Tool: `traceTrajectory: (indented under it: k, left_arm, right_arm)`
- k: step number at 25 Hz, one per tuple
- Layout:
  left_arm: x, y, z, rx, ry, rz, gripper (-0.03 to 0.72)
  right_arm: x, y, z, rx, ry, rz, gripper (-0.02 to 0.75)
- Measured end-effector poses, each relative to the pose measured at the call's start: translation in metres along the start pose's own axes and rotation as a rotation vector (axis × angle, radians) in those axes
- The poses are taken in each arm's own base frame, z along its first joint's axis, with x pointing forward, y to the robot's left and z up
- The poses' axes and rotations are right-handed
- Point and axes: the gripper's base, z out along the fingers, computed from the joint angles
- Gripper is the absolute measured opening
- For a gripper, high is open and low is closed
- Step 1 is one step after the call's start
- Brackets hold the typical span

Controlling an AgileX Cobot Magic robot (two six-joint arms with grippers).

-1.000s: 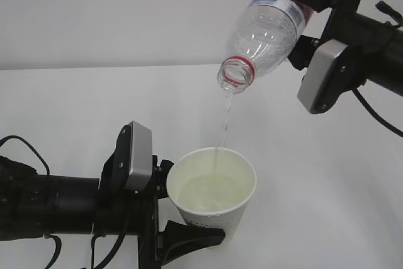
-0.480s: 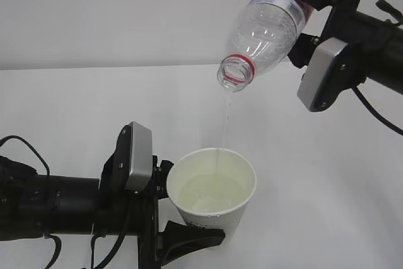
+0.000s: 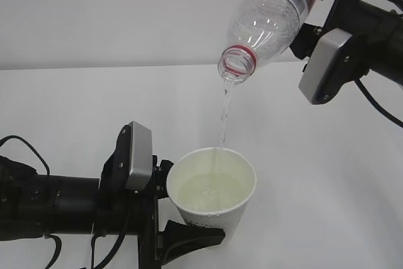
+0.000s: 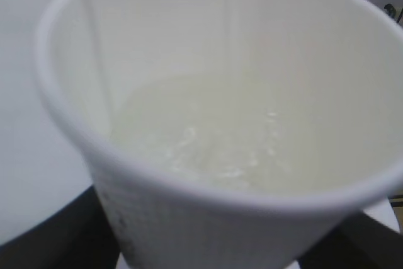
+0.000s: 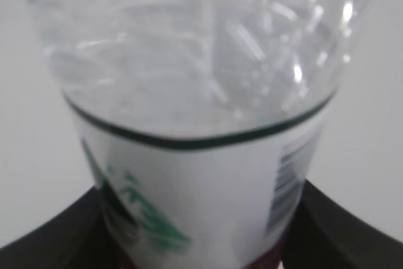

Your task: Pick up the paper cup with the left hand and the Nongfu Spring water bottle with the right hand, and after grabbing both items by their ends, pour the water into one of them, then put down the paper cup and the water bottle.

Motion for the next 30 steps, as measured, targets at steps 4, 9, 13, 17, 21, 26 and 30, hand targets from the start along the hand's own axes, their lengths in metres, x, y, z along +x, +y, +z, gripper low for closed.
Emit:
traceTrajectory:
  k: [4,9,13,17,21,26,30]
  left_arm:
    - [0.0,0.0001,0.0,-0.001,0.0,0.0,0.536]
    - [-0.0001,0.0002,0.0,-0.002,-0.001,-0.001,0.536]
    - [-0.0001,0.0002,0.0,-0.002,-0.001,-0.001,0.536]
    - [-0.0001,0.0002,0.0,-0.002,-0.001,-0.001,0.536]
    - [-0.0001,0.0002,0.0,-0.002,-0.001,-0.001,0.536]
    - [-0.0002,0.0006,0.0,-0.006,-0.002,-0.003,0.536]
    - [-0.0002,0.0006,0.0,-0.007,-0.002,-0.003,0.536]
  right_arm:
    - [0.0,0.0,0.0,0.0,0.0,0.01,0.482]
    - [0.0,0.0,0.0,0.0,0.0,0.057,0.482]
    - [-0.0001,-0.0003,0.0,0.001,0.0,0.092,0.482]
    - [-0.0001,-0.0003,0.0,0.001,0.0,0.104,0.482]
    - [-0.0001,-0.0003,0.0,0.001,0.0,0.106,0.482]
    - [-0.0001,-0.0003,0.0,0.001,0.0,0.111,0.482]
    - [-0.0001,-0.0003,0.0,0.001,0.0,0.15,0.482]
